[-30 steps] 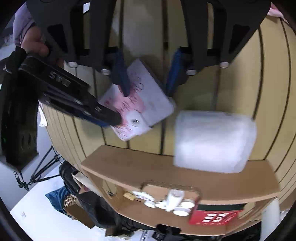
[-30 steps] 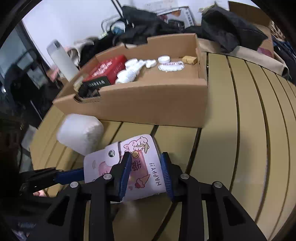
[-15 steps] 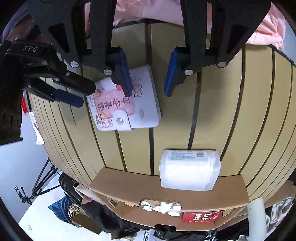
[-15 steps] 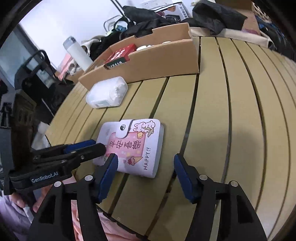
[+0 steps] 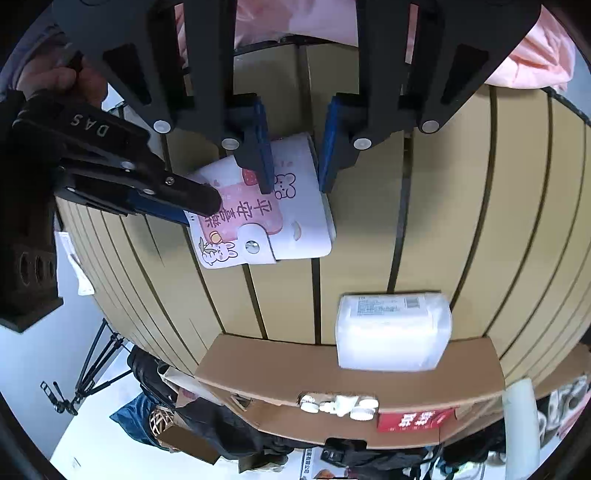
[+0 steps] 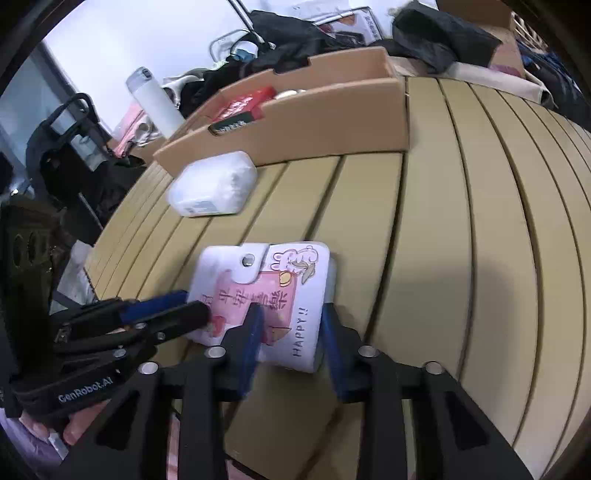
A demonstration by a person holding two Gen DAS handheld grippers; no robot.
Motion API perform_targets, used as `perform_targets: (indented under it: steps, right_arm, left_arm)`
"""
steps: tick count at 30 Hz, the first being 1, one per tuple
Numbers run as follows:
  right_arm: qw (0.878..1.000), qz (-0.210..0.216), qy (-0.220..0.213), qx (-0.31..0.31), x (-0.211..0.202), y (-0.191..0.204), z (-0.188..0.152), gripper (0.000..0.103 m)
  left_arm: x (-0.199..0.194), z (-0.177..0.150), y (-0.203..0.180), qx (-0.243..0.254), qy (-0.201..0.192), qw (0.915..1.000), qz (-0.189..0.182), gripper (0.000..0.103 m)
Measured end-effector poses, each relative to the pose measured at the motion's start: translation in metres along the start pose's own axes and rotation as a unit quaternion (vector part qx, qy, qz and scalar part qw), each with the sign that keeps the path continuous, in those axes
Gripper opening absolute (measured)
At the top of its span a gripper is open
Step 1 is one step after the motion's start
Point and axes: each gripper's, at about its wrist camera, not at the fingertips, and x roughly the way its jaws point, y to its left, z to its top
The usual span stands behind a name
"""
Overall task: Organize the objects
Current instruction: 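Carry the pink pouch with both grippers and lower it into the tray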
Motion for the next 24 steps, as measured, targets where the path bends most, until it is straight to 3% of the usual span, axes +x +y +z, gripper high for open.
perform_targets:
  steps: [3, 7, 10, 14, 18, 21, 24]
  right_arm:
    - [1.0, -0.015, -0.002, -0.006, -0.003, 0.004, 0.004, 0.03]
    - [0.999, -0.011, -0.027, 0.012, -0.026, 0.0, 0.023, 0.027]
    - [0.998, -0.013, -0.065, 0.012, -0.052, -0.002, 0.066, 0.027]
    - [0.996, -0.029, -0.09, -0.005, -0.066, -0.004, 0.135, 0.027]
    - [0.996, -0.047, -0.077, -0.015, -0.043, -0.01, 0.195, 0.027]
    - [0.996, -0.071, -0.04, -0.023, -0.003, -0.017, 0.213, 0.027]
    - [0.996, -0.084, -0.01, -0.021, 0.029, -0.028, 0.211, 0.027]
  left_arm:
    - [-0.008, 0.007, -0.002, 0.002, -0.012, 0.9998, -0.015, 0.014]
    - [-0.044, 0.038, -0.021, 0.036, -0.078, 0.9955, -0.04, 0.013]
    - [-0.061, 0.089, -0.033, 0.062, -0.122, 0.9889, -0.056, 0.013]
    - [-0.059, 0.16, -0.024, 0.054, -0.134, 0.9857, -0.087, 0.013]
    - [-0.023, 0.207, -0.003, 0.022, -0.105, 0.99, -0.091, 0.013]
    - [0.022, 0.218, 0.016, -0.005, -0.062, 0.9941, -0.089, 0.013]
    - [0.056, 0.211, 0.023, -0.011, -0.029, 0.9972, -0.069, 0.013]
